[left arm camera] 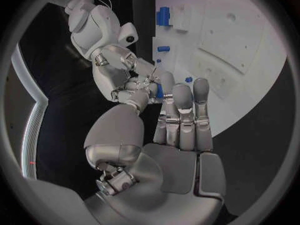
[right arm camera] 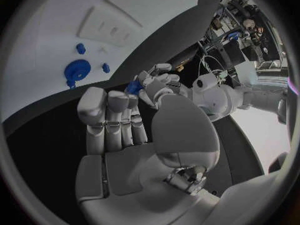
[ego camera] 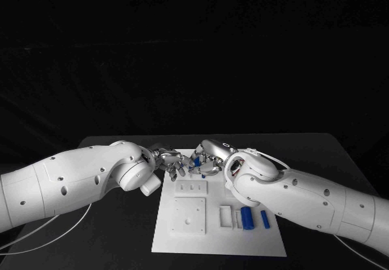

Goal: Assemble the parts on the task board

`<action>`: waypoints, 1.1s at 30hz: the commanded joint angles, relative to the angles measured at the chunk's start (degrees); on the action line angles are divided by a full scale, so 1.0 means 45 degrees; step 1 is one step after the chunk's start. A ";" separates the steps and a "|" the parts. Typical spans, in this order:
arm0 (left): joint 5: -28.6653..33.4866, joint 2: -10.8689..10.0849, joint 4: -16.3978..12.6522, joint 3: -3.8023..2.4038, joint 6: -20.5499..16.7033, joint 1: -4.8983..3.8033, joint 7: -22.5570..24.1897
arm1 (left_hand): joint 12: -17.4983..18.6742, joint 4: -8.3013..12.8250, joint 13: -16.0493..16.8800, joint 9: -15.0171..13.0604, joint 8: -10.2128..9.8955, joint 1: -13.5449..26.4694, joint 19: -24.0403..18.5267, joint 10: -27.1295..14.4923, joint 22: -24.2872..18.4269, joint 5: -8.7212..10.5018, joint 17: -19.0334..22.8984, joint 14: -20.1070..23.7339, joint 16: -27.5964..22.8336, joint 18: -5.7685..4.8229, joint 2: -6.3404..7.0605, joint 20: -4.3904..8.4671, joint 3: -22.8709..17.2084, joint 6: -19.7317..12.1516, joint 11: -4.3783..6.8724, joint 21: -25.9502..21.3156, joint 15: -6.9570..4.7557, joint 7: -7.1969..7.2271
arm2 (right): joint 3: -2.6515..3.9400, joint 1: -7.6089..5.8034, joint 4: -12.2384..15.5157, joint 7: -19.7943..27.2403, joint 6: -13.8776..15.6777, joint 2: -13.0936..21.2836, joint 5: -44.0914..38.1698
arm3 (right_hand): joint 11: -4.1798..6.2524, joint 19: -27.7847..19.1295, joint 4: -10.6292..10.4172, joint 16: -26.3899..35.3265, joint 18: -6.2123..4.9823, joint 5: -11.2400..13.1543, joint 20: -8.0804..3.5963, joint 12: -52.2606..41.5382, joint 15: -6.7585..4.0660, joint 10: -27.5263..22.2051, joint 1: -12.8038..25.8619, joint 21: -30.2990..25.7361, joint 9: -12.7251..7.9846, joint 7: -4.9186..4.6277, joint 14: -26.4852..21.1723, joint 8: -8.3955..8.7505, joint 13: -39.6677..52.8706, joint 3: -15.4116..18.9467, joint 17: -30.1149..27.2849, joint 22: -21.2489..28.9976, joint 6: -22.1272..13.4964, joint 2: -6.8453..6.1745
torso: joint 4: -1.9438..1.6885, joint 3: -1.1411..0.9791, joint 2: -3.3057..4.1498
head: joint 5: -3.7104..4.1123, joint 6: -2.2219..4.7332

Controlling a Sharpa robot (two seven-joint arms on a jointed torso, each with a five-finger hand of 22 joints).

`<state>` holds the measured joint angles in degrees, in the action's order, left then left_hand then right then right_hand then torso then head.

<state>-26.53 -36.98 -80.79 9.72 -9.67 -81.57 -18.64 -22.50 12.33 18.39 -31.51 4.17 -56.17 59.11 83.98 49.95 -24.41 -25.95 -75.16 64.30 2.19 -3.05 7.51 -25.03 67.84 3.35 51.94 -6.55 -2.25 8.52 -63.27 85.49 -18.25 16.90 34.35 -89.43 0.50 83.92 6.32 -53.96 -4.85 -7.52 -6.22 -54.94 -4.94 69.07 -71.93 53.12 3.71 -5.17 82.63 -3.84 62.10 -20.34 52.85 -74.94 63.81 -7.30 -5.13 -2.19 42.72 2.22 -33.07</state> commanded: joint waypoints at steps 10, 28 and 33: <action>-0.0556 0.0185 0.0130 -0.0014 -0.0045 -0.0016 -0.0506 | -0.0796 0.0826 0.0101 -0.4118 -0.0031 0.0167 0.0235 0.0584 0.0377 -0.0614 -0.0488 -0.0268 0.0307 -0.0040 0.0344 0.0187 -0.1123 0.1026 0.0219 0.0083 -0.0176 0.0655 | 0.0001 0.0011 0.0314 0.0655 0.0483 0.1098 0.0423 | -0.0204 0.0444 -0.1095 0.0437 -0.0066 -0.0337 0.0262 0.0930 0.0218 -0.0834 -0.0695 -0.0659 -0.0024 -0.0327 -0.0115 0.0053 -0.1717 0.2228 -0.0306 -0.1360 -0.1650 -0.0469 | 0.0019 -0.0038 -0.0014 | -0.0060 -0.0136; -0.2943 0.1123 0.1068 0.0381 0.0363 -0.0010 -0.2456 | -0.2163 0.0793 0.0925 -0.4749 -0.0024 0.0383 0.0742 0.0582 0.1215 -0.0613 -0.1400 -0.0698 0.0905 -0.0071 0.0330 0.0374 -0.1163 0.1482 0.0412 0.0050 -0.0386 0.0865 | 0.1222 -0.0106 -0.0093 0.1464 0.0600 0.3032 0.2106 | -0.0187 0.0405 -0.1063 0.0597 -0.0093 -0.1112 0.0292 0.0776 0.0236 -0.1005 -0.1008 -0.0934 -0.0018 -0.0314 -0.0262 0.0057 -0.2148 0.2171 -0.0440 -0.1329 -0.1333 -0.0461 | 0.0242 -0.0161 -0.0267 | -0.0207 -0.0438; -0.3467 0.1650 0.1598 0.0708 0.0539 0.0047 -0.2726 | -0.2341 0.0813 0.0948 -0.4810 -0.0031 0.0411 0.0889 0.0616 0.1661 -0.0611 -0.1771 -0.0765 0.0935 -0.0104 0.0339 0.0394 -0.1172 0.1559 0.0396 -0.0274 -0.0398 0.0887 | 0.1466 -0.0479 -0.0614 0.1585 0.0872 0.2872 0.2833 | -0.0176 0.0409 -0.1031 0.0616 -0.0092 -0.1224 0.0280 0.0771 0.0227 -0.1002 -0.0932 -0.0958 -0.0018 -0.0301 -0.0249 0.0058 -0.2210 0.2148 -0.0459 -0.1322 -0.1260 -0.0441 | 0.0278 -0.0208 -0.0314 | -0.0225 -0.0555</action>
<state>-38.46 -29.91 -73.94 12.89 -8.81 -81.41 -28.46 -32.87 13.82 22.64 -36.45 3.82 -54.21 62.81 84.62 57.21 -27.00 -33.78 -77.84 68.29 2.10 -0.98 9.31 -27.93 68.56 4.33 50.89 -7.97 -2.95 15.10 -65.26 83.05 -12.78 19.36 47.46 -80.52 -0.63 84.03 1.67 -51.31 -4.85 -12.87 -5.30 -51.24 -3.80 64.71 -76.56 48.92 3.59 -6.53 81.47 -3.86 52.18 -10.46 50.87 -74.92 57.69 -9.58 -4.03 -2.96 41.53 1.26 -35.35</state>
